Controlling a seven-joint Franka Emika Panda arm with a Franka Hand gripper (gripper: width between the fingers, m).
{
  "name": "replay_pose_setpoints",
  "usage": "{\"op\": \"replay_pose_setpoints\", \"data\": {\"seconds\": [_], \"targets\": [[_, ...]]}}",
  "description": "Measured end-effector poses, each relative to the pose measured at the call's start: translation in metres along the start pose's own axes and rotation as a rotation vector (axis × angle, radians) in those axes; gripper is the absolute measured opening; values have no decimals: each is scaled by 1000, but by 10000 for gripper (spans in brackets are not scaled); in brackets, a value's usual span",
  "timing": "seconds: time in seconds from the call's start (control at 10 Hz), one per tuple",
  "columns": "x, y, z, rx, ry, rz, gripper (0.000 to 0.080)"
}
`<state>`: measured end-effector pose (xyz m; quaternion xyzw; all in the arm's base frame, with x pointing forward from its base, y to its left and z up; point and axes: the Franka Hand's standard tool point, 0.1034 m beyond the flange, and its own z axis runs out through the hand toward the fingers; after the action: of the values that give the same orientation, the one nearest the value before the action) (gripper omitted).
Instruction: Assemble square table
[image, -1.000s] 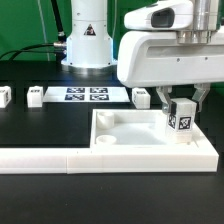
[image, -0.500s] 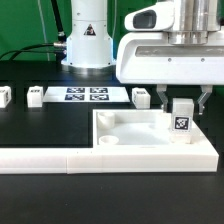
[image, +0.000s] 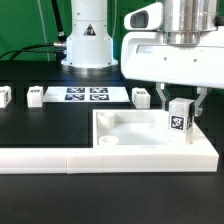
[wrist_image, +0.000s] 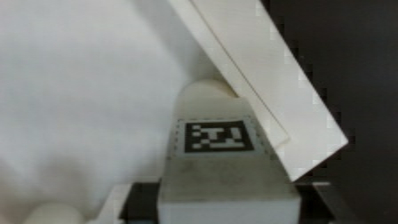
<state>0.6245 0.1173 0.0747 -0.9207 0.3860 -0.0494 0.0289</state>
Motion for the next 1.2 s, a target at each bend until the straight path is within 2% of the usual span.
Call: {"op": "replay_pose_setpoints", "data": {"seconds": [0.8, 1.1, 1.2], "targets": [[-1, 1, 0, 7, -32, 674, 291], [-1, 0, 0, 9, -39, 781, 292], [-1, 1, 0, 2, -42, 714, 383]]}}
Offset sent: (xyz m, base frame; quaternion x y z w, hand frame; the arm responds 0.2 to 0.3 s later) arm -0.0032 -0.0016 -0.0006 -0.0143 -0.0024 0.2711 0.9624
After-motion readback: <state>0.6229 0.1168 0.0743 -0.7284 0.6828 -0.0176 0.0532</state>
